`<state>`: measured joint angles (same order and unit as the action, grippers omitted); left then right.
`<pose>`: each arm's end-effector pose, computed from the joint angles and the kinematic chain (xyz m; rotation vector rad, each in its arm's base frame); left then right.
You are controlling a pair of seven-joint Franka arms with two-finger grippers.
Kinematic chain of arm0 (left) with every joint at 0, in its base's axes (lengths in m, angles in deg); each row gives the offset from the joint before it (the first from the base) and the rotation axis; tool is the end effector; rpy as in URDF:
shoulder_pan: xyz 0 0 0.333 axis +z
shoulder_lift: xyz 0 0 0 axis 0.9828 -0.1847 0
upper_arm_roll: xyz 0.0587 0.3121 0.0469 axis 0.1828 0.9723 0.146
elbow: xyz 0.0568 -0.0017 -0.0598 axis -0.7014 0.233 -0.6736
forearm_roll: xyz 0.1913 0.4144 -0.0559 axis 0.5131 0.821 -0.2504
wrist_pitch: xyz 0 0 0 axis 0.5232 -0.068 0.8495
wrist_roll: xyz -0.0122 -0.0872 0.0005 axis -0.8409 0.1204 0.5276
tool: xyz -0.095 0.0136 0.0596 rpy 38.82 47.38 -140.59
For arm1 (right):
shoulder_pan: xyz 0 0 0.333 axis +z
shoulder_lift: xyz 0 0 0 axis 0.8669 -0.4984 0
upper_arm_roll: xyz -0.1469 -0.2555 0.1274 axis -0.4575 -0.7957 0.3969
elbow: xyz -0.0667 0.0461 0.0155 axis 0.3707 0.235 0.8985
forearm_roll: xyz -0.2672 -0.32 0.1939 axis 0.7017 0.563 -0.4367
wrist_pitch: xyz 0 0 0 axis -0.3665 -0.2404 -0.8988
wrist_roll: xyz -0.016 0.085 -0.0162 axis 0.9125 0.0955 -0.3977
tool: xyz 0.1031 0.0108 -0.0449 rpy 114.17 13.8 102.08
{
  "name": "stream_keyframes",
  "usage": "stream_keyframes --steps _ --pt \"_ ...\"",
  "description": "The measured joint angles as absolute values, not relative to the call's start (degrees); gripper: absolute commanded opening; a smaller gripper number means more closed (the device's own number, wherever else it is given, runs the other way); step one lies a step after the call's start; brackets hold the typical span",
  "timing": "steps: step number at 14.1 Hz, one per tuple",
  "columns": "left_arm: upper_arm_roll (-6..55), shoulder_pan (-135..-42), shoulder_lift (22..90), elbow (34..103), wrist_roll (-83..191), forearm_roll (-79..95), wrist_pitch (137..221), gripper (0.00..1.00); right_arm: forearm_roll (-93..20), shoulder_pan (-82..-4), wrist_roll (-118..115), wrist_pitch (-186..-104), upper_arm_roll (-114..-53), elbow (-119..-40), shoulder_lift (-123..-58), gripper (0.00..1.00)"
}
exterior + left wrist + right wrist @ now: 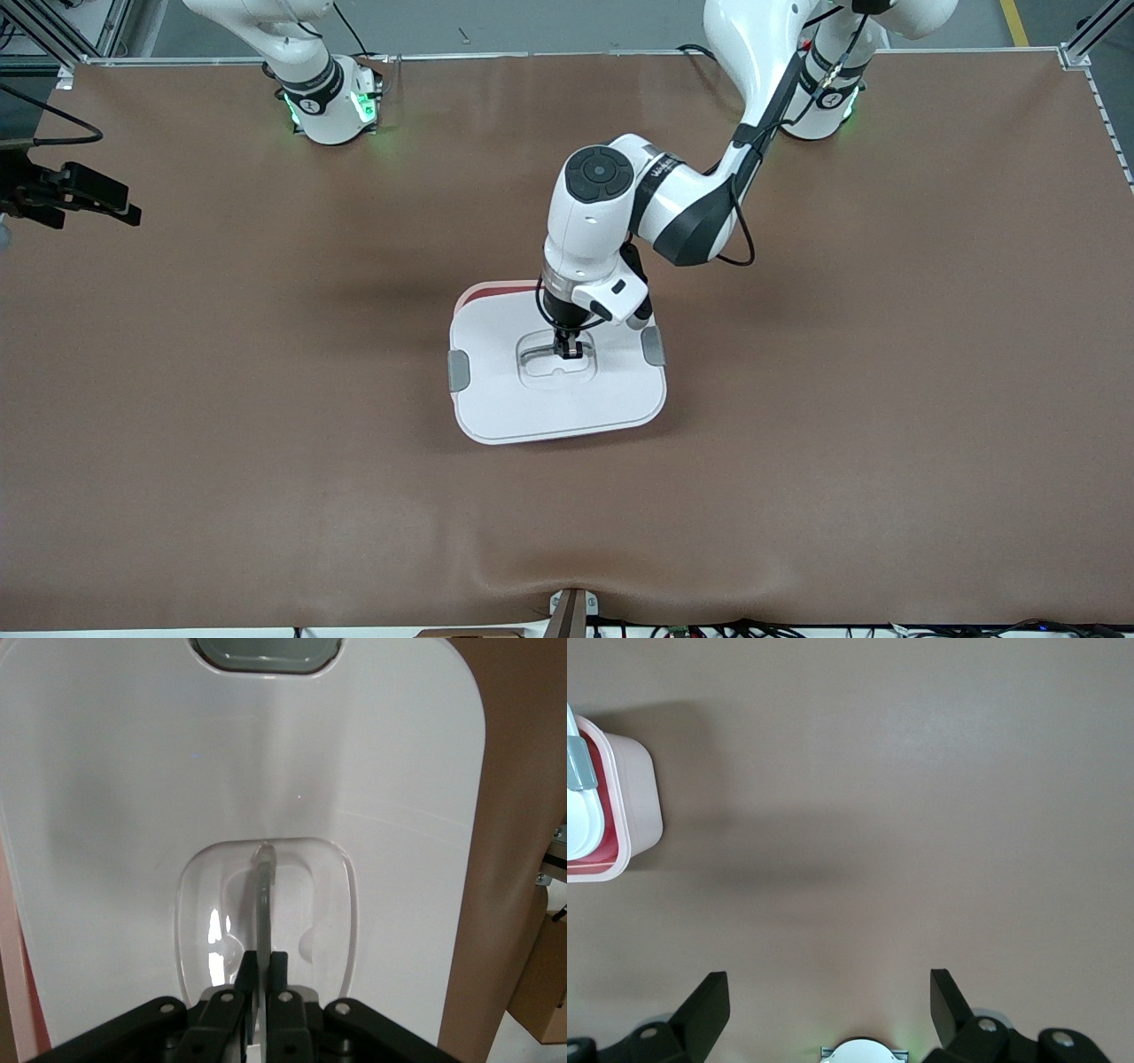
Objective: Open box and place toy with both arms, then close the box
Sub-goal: 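Lower the lid onto the box with the left gripper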
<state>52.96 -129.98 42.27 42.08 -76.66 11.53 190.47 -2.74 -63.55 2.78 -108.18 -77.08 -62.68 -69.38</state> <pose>0.6062 -0.5693 0.3520 1.9092 2.1299 0.0343 0.6154 -0.0182 0.6492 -3.0784 0.0312 0.1760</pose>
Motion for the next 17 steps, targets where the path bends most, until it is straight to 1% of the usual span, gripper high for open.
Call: stream_keyframes --steps 5,12,17 --pt "52.96 -131.18 42.27 41.89 -75.62 14.40 190.64 0.00 -2.63 -63.57 7.01 -108.06 -77.19 -62.54 -69.11 1.00" --pt "52.97 -131.26 42.31 41.67 -74.68 14.59 190.62 0.00 -1.07 -63.61 6.03 -108.03 -77.43 -62.52 -68.74 1.00" --pt "52.80 -131.29 42.32 42.06 -74.68 14.59 190.34 0.00 -0.69 -63.61 0.80 -108.53 -79.70 -63.02 -67.87 1.00"
